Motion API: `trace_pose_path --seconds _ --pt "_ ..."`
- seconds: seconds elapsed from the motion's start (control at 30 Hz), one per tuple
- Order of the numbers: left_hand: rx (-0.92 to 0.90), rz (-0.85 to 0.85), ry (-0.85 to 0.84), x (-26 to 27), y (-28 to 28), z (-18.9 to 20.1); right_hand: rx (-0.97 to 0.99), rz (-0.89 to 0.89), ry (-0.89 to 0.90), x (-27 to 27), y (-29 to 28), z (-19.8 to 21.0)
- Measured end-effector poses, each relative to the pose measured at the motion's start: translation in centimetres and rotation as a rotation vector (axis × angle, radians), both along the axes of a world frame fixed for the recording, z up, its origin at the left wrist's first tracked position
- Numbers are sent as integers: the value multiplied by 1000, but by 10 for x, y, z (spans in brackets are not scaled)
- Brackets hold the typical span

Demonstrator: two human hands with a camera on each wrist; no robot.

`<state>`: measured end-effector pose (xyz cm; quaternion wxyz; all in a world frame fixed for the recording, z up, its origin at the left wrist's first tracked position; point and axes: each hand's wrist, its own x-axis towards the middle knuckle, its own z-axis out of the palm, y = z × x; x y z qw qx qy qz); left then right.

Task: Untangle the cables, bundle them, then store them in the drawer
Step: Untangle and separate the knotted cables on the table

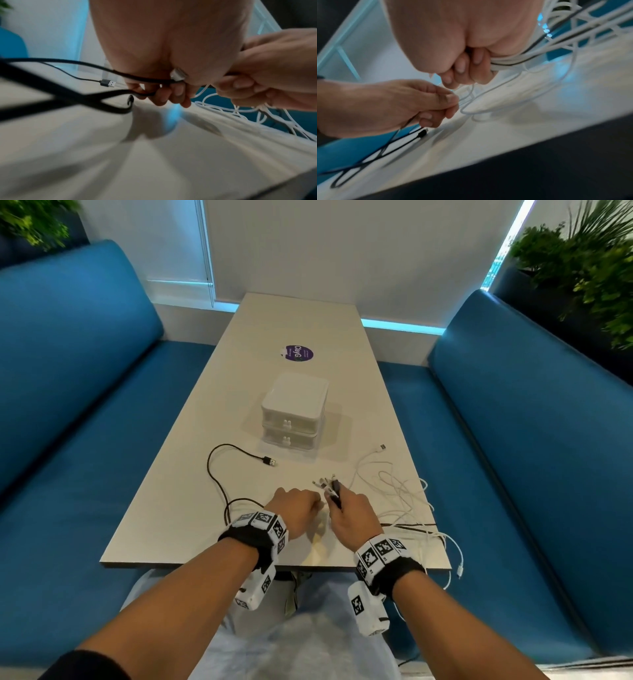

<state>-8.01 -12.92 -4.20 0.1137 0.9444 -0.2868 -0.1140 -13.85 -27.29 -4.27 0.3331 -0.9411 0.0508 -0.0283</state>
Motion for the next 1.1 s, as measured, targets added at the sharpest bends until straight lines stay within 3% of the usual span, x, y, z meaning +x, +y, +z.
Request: trace_pose_path --seconds 0.13,0.3,0.43,0.6,0.73,0.8,0.97,1.1 --pt "-36 -54 -20 -1 3 -3 -197 69 103 3 1 -3" --pt "-37 -65 -8 4 29 1 -362 30 206 0 -24 -4" --pt "11 -124 -49 4 29 -1 -344 -17 228 -3 -29 -5" --pt "-76 -143 -43 -2 5 -1 -329 102 195 -9 -20 -5" --pt "56 -197 -259 0 3 -3 -439 67 198 -7 -26 -2" --pt "34 -198 -308 0 6 -5 -404 48 214 -1 -25 3" --pt "-55 -105 -285 6 24 -7 -407 -91 317 4 -49 8" --pt "-26 -84 -284 20 39 -8 -434 -330 239 1 -80 15"
